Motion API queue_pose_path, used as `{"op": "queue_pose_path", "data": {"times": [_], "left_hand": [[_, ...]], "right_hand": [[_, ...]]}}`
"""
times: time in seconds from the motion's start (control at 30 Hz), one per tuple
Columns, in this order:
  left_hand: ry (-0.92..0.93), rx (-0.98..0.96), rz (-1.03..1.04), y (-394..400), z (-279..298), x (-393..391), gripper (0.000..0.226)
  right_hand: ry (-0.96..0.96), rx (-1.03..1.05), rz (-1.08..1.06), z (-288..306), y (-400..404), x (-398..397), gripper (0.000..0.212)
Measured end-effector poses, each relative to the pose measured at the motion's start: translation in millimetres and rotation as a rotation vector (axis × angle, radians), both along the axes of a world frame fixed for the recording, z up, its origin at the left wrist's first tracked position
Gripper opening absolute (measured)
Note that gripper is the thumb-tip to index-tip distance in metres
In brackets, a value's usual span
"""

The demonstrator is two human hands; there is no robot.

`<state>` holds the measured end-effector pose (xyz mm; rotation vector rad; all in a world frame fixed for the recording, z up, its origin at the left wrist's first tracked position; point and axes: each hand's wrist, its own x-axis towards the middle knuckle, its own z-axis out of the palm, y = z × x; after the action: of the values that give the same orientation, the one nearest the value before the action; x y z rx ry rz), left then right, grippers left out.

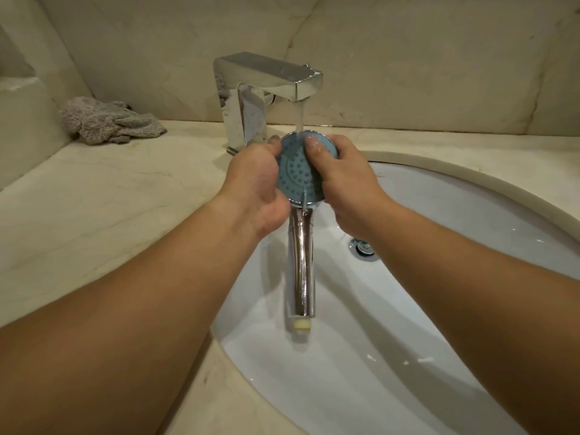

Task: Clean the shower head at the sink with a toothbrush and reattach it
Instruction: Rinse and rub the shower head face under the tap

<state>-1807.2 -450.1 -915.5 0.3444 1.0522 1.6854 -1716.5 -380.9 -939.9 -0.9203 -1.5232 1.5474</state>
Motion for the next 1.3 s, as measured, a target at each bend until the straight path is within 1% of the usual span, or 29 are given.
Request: {"op": "queue_pose_path", "data": {"times": [0.03, 0.1, 0.17, 0.23, 0.27, 0.37, 0.47, 0.57, 0.67, 0.73, 0.9, 1.03, 1.1, 1.17, 1.2, 1.3], "left_hand": [[-0.001, 0.001, -0.002, 0, 0, -1, 0.035], [0.01, -0.009, -0.008, 0, -1, -3, 0.038], [0.012, -0.016, -0.017, 1, -1, -5, 0.041], [0.017, -0.026, -0.019, 2, -2, -6, 0.043], [0.019, -0.03, -0.017, 3, -3, -6, 0.044], [0.006, -0.014, -0.014, 3, -4, -6, 0.041], [0.006, 0.005, -0.017, 2, -5, -8, 0.039], [-0.009, 0.008, -0.03, 1, -5, -10, 0.04], [-0.026, 0.0, -0.041, 2, -5, -10, 0.041], [-0.025, -0.002, -0.038, 3, -5, -10, 0.04], [-0.028, 0.015, -0.026, 6, -8, -11, 0.041], [-0.039, 0.021, -0.006, 7, -8, -7, 0.04], [-0.026, 0.013, -0.01, 5, -7, -2, 0.037], [-0.022, 0.001, -0.015, 4, -8, 0, 0.034], [-0.032, -0.001, -0.014, 3, -7, -1, 0.034], [-0.072, -0.009, -0.02, 2, -5, -7, 0.039]], "right_hand": [[0.003, -0.009, 0.056, 1, 3, 3, 0.031], [0.036, -0.04, 0.25, 4, 12, 15, 0.031], [0.037, -0.055, 0.449, 9, 21, 30, 0.04], [-0.026, -0.003, 0.552, 13, 27, 41, 0.053], [-0.08, 0.059, 0.554, 14, 27, 43, 0.059], [-0.274, 0.267, 0.458, 14, 20, 40, 0.078], [-0.311, 0.327, 0.403, 6, 17, 34, 0.084], [-0.237, 0.216, 0.471, 9, 18, 35, 0.076], [-0.149, 0.094, 0.552, 12, 23, 41, 0.061], [-0.075, 0.024, 0.529, 9, 23, 41, 0.05], [-0.048, 0.067, 0.375, 3, 17, 26, 0.037], [-0.054, 0.11, 0.098, -5, 7, 9, 0.026], [-0.072, 0.122, -0.062, -8, 0, 0, 0.031], [-0.078, 0.121, -0.146, -9, -3, -3, 0.041], [-0.086, 0.126, -0.122, -10, -1, -3, 0.044], [-0.046, 0.105, 0.164, -16, 7, 7, 0.061]]}}
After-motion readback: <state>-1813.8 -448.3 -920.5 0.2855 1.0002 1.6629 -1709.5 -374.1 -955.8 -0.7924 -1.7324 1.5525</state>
